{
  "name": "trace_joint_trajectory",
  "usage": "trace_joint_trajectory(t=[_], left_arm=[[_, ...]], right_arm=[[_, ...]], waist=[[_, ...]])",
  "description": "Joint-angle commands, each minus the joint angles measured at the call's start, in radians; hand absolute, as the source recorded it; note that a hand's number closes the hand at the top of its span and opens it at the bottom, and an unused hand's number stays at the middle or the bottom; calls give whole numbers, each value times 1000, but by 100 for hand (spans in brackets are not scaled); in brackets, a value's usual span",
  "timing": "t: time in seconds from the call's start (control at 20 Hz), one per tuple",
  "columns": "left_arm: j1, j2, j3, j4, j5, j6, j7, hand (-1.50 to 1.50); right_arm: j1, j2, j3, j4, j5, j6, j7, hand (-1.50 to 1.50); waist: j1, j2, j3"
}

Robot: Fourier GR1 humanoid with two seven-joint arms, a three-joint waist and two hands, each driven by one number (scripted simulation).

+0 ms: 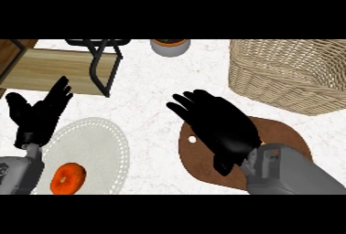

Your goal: Pick the croissant from the cutting board and place it in the basket

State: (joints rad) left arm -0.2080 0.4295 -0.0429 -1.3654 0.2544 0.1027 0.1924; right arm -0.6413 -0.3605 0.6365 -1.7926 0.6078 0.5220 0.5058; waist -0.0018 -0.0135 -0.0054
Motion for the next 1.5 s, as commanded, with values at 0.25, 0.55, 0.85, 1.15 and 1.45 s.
trace_joint_trajectory(t=[0.25, 0.55, 0.85, 1.15, 1.45], left_arm=[[10, 12, 30, -14, 7, -16, -12, 0], [45, -20, 11, -19, -21, 5, -7, 0], [55, -20, 31, -52, -26, 4, 2, 0], [42, -53, 28, -50, -50, -2, 15, 0], [-24, -71, 54, 26, -66, -37, -6, 0]], right_arm=[[-270, 63, -175, 100, -201, 486, 350, -150], [-276, 37, -319, 97, -422, 664, 447, -150], [-204, 1, -433, 19, -635, 654, 541, -150], [-44, -103, -509, -174, -720, 585, 491, -150], [182, -100, -545, -279, -472, 613, 228, -150]], waist=[[2, 5, 2], [-16, 1, 4], [-19, 0, 4], [-9, 8, 5], [-1, 14, 6]])
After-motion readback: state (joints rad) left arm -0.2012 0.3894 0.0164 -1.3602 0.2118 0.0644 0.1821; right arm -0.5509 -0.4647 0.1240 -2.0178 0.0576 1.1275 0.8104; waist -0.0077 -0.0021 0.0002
